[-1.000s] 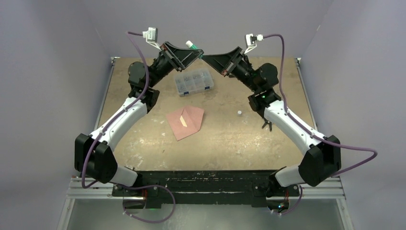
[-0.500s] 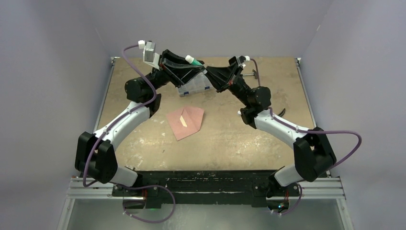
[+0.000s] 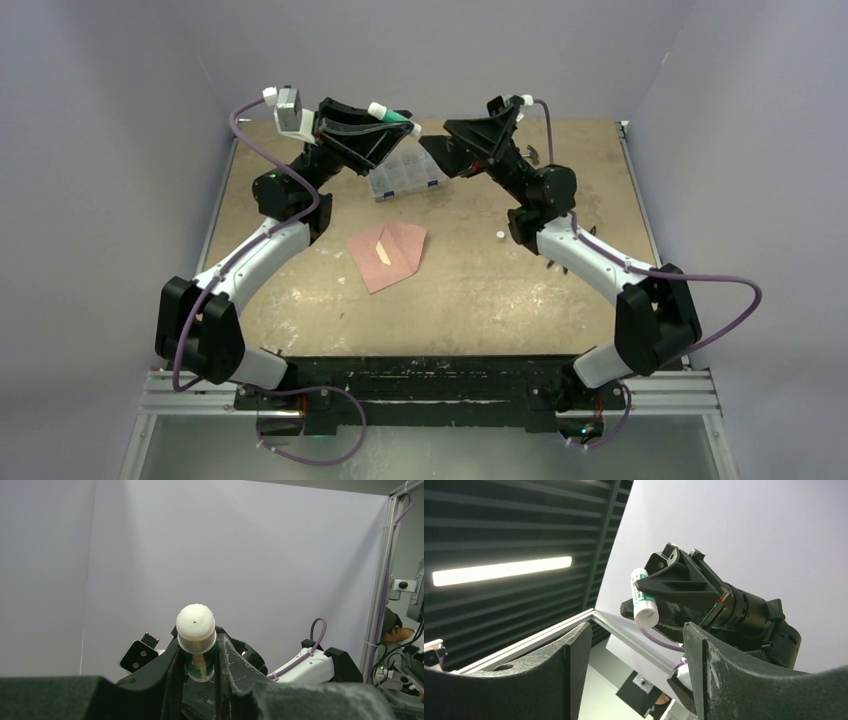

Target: Place the letter into the envelope and seal it

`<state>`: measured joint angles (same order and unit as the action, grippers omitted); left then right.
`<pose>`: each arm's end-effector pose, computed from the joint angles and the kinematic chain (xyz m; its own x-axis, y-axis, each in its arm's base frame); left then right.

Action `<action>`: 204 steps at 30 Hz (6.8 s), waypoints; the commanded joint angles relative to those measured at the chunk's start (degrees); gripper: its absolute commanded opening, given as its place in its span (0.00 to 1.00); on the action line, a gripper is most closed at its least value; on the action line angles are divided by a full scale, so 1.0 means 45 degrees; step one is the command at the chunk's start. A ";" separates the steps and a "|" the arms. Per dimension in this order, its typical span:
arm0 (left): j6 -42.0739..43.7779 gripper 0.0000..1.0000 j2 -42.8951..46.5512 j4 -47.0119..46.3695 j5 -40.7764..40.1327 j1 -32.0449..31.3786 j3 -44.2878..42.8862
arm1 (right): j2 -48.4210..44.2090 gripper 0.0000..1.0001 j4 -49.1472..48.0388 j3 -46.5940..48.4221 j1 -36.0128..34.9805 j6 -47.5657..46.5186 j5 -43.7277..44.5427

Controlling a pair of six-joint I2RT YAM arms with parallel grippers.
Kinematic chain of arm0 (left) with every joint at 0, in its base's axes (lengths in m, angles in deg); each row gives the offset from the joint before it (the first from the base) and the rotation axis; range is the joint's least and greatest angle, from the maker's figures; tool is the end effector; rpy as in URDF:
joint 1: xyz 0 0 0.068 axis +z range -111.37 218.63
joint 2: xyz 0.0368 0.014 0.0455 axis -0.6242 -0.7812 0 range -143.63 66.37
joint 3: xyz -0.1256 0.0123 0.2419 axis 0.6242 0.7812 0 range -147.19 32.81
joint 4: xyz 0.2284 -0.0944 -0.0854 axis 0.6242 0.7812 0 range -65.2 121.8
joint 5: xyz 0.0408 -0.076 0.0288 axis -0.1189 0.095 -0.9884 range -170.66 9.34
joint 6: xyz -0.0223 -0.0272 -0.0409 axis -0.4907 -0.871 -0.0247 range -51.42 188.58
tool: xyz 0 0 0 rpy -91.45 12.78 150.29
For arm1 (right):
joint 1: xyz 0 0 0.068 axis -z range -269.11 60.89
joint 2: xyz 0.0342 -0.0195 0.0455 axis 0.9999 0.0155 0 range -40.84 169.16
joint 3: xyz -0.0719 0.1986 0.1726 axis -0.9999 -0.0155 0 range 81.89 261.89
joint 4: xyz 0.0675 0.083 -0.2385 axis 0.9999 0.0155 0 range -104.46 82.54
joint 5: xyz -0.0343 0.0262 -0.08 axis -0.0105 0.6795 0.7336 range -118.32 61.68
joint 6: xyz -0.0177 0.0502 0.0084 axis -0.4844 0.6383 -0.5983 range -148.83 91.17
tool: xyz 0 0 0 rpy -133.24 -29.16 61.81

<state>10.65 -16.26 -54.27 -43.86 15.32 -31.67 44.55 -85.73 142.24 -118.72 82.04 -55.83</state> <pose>0.2556 -0.1333 0.4457 -0.0687 -0.7092 -0.7016 0.9903 0.0363 -0.1338 0.2693 0.1719 0.4036 -0.8927 0.4459 -0.0653 -0.3317 -0.5519 0.7651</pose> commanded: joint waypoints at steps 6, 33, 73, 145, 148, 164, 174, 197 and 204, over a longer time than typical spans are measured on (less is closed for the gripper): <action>-0.1325 0.00 -0.0342 -0.1749 -0.0677 0.0006 -0.0362 | 0.0703 0.69 0.0534 0.1959 -0.0378 -0.1055 -0.1274; -0.1035 0.00 -0.0504 -0.1541 -0.0473 0.0004 -0.0242 | 0.2156 0.33 -0.1692 0.2985 -0.0772 0.0314 -0.1211; -0.3035 0.55 0.0552 0.2974 0.3444 0.2387 -0.1343 | 0.0790 0.04 0.2028 0.1762 -0.0119 -0.1555 -0.2203; 0.4494 0.00 0.2434 0.5706 -0.0436 0.0981 0.1420 | 0.1839 0.45 0.1960 0.3169 -0.0511 -0.1240 -0.1564; 0.4470 0.00 0.2517 0.5617 -0.0518 0.0981 0.1419 | 0.1708 0.52 0.1894 0.2870 -0.0511 -0.1217 -0.1464; 0.3752 0.00 0.2552 0.4548 -0.0196 0.1000 0.1543 | 0.1772 0.36 0.1003 0.2290 -0.0511 -0.0570 -0.1269; 0.3270 0.00 0.2298 0.3805 0.0354 0.1000 0.1574 | 0.1866 0.39 0.1236 0.2485 -0.0496 -0.0534 -0.1407; 0.3543 0.00 0.1873 0.4544 -0.0276 0.0981 0.1196 | 0.2502 0.05 0.1019 0.3758 -0.0587 -0.0823 -0.2168; 0.4147 0.71 0.2565 0.6457 -0.0913 0.1042 0.1140 | 0.2295 0.00 0.2392 0.3383 -0.0571 -0.1785 -0.2200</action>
<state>27.17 -6.99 -31.67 -46.42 19.64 -24.72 57.25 -77.46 156.10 -120.99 77.74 -64.97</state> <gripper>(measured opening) 0.592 0.257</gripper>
